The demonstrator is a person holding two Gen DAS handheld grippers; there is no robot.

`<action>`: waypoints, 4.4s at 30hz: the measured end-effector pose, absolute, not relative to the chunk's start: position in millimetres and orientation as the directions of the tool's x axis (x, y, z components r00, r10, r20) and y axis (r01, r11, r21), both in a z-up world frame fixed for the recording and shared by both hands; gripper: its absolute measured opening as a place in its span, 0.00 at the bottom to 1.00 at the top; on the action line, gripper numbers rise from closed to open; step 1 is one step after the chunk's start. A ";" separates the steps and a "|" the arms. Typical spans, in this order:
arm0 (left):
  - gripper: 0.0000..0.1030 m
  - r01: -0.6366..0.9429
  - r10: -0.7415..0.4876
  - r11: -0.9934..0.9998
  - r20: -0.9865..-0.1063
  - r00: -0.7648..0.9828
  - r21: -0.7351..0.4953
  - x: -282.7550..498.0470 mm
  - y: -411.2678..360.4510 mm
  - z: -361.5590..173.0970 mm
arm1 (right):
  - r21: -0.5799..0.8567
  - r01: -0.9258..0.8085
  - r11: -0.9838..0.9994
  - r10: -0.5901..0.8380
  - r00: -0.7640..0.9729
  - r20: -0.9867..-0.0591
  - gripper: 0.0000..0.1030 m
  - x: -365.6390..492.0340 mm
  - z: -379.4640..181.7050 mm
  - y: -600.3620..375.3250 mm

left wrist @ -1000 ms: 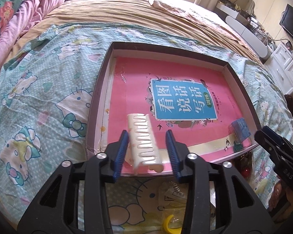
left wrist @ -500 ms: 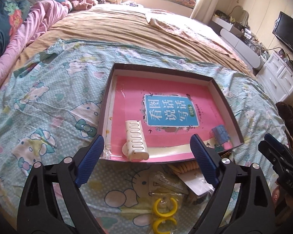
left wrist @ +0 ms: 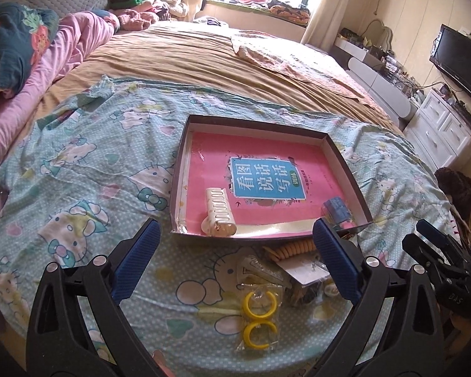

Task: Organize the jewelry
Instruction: 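Lift both open grippers back out of the tray, then grasp the bagged yellow bangles with the left gripper while the right grasps the clear bag, then carry the bangles and the clear bag over the pink tray and lower them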

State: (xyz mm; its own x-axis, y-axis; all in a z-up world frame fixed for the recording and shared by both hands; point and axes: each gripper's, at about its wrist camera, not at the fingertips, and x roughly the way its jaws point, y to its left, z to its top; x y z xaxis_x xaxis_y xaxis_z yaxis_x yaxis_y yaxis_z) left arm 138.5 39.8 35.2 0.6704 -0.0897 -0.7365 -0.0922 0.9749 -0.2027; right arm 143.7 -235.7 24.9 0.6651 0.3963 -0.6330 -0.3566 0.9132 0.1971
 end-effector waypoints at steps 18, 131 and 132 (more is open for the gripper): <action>0.88 -0.105 -0.075 0.976 -0.744 0.664 -0.193 103.2 44.3 22.3 | 0.185 -0.399 0.898 0.412 0.617 -0.671 0.87 115.8 14.7 -222.5; 0.30 -0.003 -0.154 0.980 -0.767 0.623 -0.200 128.0 13.1 9.7 | 0.239 -0.382 0.893 0.443 0.649 -0.619 0.09 155.2 15.4 -253.9; 0.30 -0.003 -0.153 0.980 -0.767 0.623 -0.198 131.0 12.9 9.9 | 0.239 -0.384 0.892 0.445 0.649 -0.617 0.09 157.1 15.3 -252.5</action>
